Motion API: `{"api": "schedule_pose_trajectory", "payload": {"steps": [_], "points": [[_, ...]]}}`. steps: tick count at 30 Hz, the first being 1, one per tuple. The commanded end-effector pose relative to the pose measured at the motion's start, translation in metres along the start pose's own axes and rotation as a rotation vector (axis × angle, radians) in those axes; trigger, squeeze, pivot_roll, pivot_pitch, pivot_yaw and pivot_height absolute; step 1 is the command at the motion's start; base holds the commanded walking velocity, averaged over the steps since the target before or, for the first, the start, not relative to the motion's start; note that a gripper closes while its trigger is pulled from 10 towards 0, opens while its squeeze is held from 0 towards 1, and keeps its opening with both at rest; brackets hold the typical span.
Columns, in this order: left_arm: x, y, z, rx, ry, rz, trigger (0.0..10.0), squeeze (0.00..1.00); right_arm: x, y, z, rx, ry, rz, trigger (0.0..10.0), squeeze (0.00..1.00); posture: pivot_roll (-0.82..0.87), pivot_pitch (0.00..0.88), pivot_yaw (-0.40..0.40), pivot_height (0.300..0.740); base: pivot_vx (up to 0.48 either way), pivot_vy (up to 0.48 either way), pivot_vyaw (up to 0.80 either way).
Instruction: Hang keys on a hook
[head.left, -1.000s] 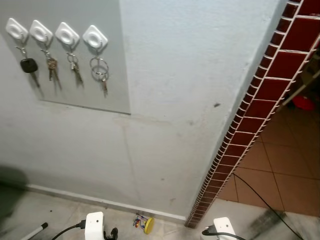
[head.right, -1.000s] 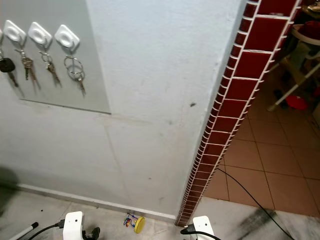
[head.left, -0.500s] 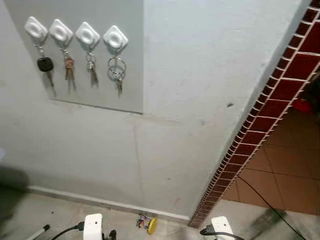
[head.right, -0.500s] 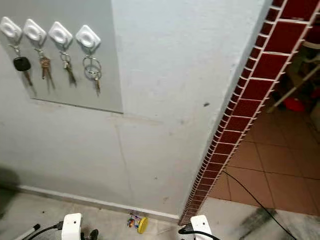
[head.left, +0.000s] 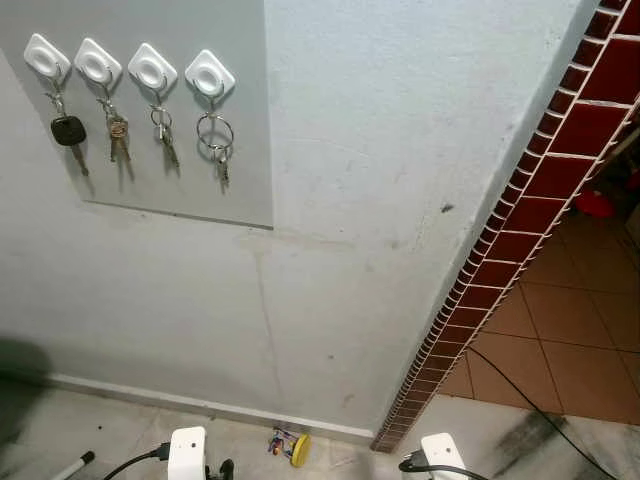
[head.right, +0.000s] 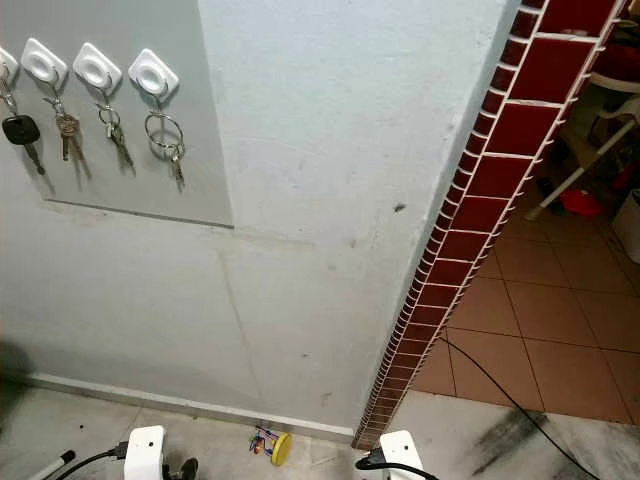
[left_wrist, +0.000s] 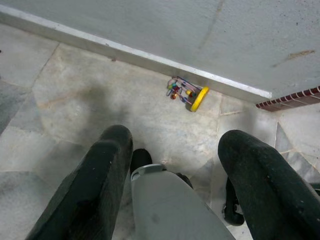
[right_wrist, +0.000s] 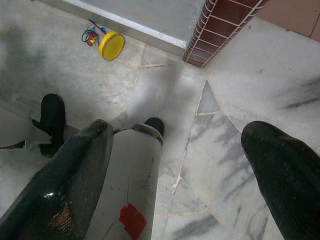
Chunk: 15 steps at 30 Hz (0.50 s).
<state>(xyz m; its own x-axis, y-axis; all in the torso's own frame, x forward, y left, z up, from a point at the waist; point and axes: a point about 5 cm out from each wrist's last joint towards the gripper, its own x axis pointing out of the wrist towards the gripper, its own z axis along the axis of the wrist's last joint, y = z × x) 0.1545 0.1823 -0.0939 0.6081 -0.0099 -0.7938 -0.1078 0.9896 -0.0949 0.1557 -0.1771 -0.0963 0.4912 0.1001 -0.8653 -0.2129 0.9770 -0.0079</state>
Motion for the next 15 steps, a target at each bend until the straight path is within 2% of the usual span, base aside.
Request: {"api": "schedule_pose_trajectory", "payload": {"steps": [1,15], "points": [[-0.0002,0.0016,-0.0005,0.006,0.008,0.004,10.0,0.00,-0.0002,-0.0019,-0.0004,-0.006,0.007,-0.008,10.0,0.00,-0.08,0.000,-0.022,0.724,0.000,0.000,0.00],[-0.0002,0.0016,-0.0005,0.006,0.008,0.004,10.0,0.00,-0.0002,-0.0019,-0.0004,-0.006,0.007,-0.008,10.0,0.00,-0.08,0.000,-0.022,0.724,0.000,0.000,0.00]]}}
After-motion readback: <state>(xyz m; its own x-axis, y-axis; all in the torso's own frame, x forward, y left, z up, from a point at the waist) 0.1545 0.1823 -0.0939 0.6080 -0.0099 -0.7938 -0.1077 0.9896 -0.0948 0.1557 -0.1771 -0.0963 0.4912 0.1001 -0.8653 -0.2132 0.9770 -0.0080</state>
